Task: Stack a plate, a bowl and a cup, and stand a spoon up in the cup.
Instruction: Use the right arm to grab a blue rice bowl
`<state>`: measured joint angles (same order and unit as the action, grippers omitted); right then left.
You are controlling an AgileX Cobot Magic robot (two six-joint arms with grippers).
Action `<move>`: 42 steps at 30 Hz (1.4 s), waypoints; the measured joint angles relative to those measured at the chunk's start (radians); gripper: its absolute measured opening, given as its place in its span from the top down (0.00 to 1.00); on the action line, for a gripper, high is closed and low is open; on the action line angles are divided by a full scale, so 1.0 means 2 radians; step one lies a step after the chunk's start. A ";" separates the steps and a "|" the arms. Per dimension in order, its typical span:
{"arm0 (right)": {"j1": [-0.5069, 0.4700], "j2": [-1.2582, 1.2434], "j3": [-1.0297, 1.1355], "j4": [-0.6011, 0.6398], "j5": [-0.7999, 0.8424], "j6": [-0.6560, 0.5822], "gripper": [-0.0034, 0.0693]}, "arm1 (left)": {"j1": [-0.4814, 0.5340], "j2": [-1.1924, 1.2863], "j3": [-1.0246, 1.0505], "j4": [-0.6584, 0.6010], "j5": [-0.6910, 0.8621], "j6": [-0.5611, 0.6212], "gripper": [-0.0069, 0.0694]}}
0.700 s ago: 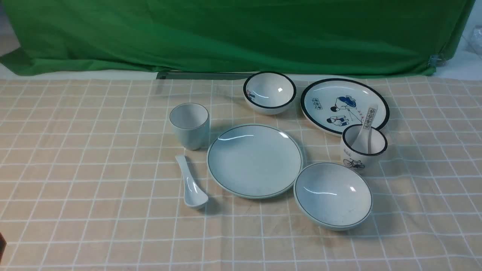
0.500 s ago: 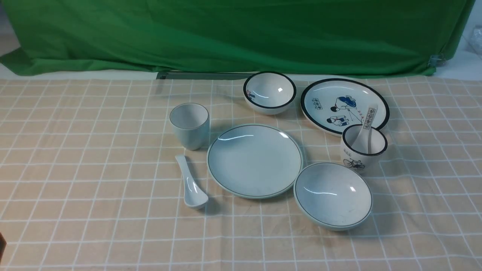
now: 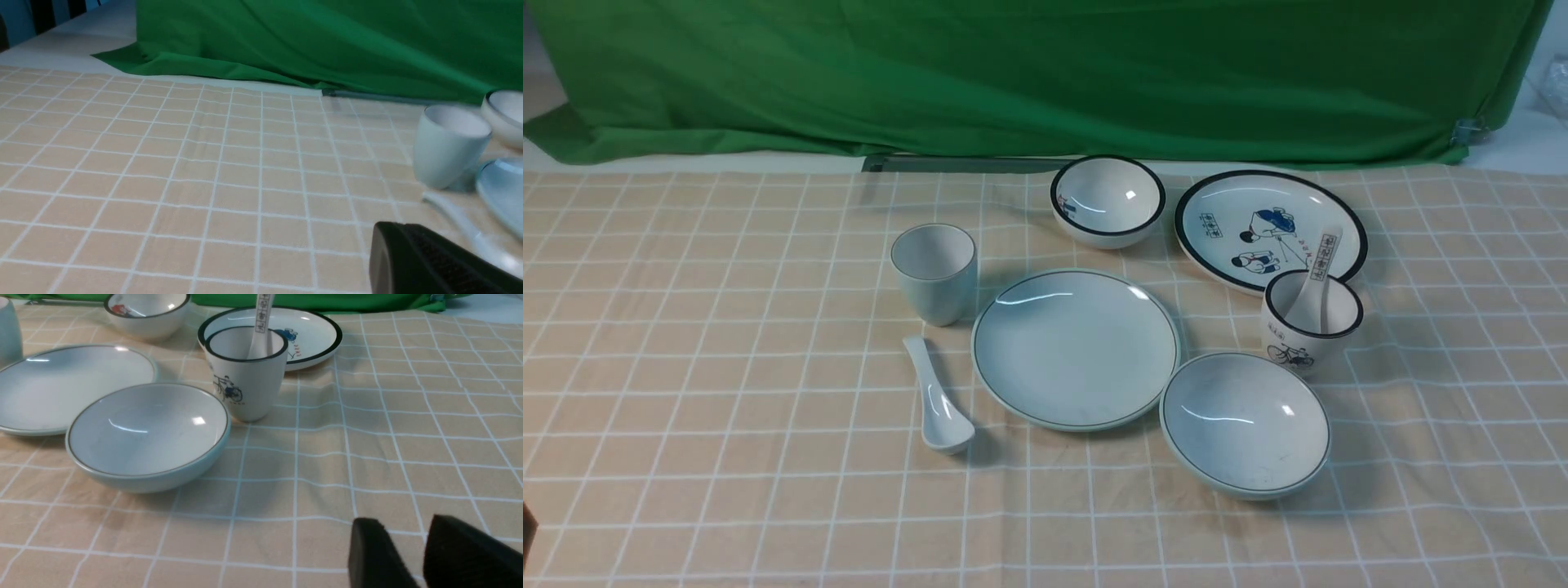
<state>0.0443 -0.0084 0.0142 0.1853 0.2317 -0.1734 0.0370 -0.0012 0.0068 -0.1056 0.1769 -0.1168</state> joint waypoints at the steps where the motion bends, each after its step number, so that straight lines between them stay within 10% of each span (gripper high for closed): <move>1: 0.000 0.000 0.000 0.000 0.000 0.000 0.63 | 0.000 0.000 0.000 -0.008 -0.004 -0.008 0.90; 5: 0.000 0.000 0.000 0.000 0.000 0.000 0.63 | 0.000 0.000 0.000 -0.187 -0.088 -0.086 0.90; 14: 0.000 0.000 0.000 0.000 0.000 0.000 0.63 | -0.012 0.006 -0.040 -0.175 -0.095 -0.099 0.89; 25: 0.000 0.000 0.000 0.000 0.000 0.000 0.63 | -0.111 0.313 -0.309 -0.126 0.252 0.174 0.88; 34: 0.000 0.000 0.000 0.019 -0.011 0.020 0.63 | -0.219 0.449 -0.388 -0.129 0.270 0.220 0.88; 42: 0.000 0.000 0.000 0.098 -0.128 0.221 0.63 | -0.255 0.447 -0.395 -0.140 0.235 0.243 0.88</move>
<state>0.0443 -0.0084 0.0142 0.3813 -0.0237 0.2693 -0.4730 0.8934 -0.7834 -0.3856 0.6469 0.3686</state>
